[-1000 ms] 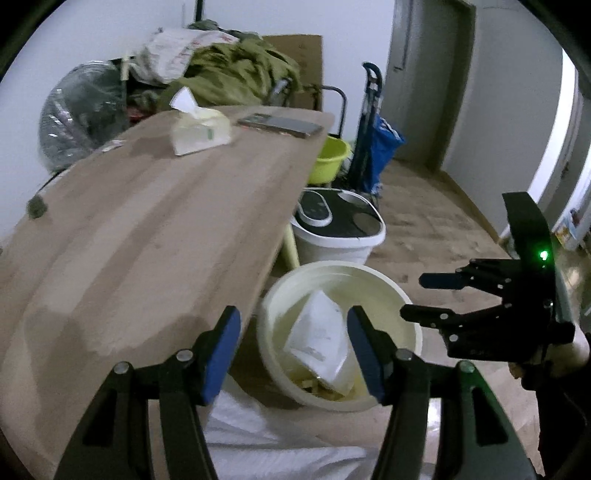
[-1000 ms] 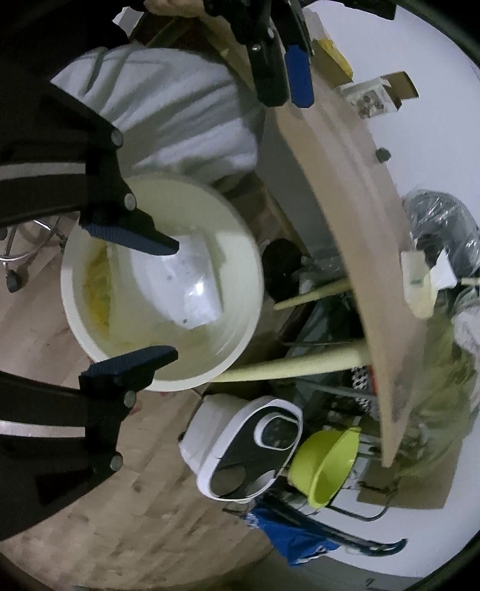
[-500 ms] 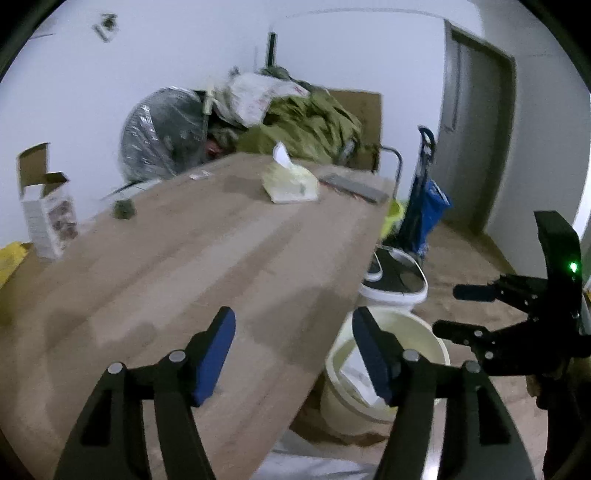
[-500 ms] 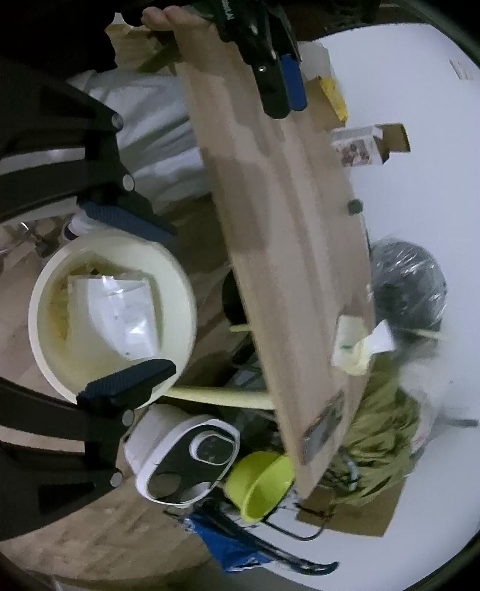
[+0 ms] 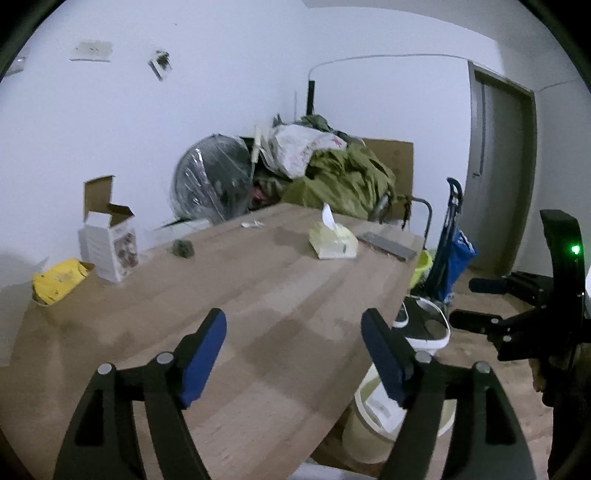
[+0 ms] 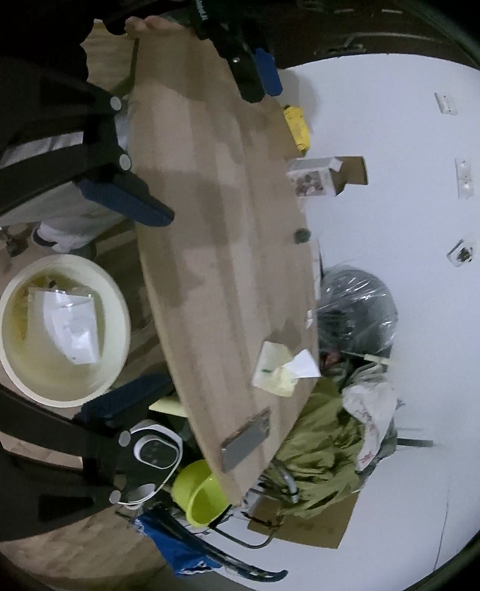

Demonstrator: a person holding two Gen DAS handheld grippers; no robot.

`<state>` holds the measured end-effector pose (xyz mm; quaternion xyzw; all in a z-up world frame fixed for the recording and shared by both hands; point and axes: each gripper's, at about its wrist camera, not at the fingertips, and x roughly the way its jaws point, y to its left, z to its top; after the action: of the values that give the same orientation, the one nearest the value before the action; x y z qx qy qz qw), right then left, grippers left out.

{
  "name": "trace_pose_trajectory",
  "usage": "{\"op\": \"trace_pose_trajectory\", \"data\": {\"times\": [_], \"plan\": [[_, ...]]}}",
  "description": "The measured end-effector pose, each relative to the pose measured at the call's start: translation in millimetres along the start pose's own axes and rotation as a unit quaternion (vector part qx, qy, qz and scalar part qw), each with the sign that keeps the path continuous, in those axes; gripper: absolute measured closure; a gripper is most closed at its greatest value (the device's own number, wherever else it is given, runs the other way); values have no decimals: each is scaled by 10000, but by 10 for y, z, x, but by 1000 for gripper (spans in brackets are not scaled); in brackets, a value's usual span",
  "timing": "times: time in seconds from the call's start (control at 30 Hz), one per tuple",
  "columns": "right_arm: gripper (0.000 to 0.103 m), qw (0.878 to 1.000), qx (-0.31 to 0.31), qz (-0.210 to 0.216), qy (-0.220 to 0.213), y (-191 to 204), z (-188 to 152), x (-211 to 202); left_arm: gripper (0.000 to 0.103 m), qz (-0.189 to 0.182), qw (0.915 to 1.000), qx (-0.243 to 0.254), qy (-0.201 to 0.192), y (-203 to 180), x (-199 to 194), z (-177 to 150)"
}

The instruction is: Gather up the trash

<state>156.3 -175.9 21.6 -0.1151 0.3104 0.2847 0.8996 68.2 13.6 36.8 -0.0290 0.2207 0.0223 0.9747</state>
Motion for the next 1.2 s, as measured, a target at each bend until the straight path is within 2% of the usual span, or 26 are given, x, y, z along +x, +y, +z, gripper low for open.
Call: {"op": "trace_pose_trajectory", "data": {"times": [0.23,0.37,0.4,0.47,0.63,0.83,1.03,1.2], "plan": [[19,9996,-77,58,-260,7,274,-156,20,358,9992,-140,-84,68,-150,95],[13,9986,-168,110,-484,25,431,-248,19,438,9986,-264,-164,74,-223,118],[11,9983,-206,118,-532,33,465,-264,17,470,9983,-293,-204,76,-246,117],[10,9975,-302,208,-600,43,529,-281,7,593,9970,-400,-303,101,-304,105],[3,9959,-507,426,-625,46,638,-287,3,780,9938,-639,-478,138,-382,93],[2,9930,-786,519,-717,35,662,-321,3,514,9967,-437,-450,14,-303,112],[2,9937,-757,473,-673,-38,557,-311,3,239,9986,-307,-360,-95,-157,104],[2,9947,-684,467,-601,-75,474,-278,3,207,9992,-160,-291,-192,-54,51]]}}
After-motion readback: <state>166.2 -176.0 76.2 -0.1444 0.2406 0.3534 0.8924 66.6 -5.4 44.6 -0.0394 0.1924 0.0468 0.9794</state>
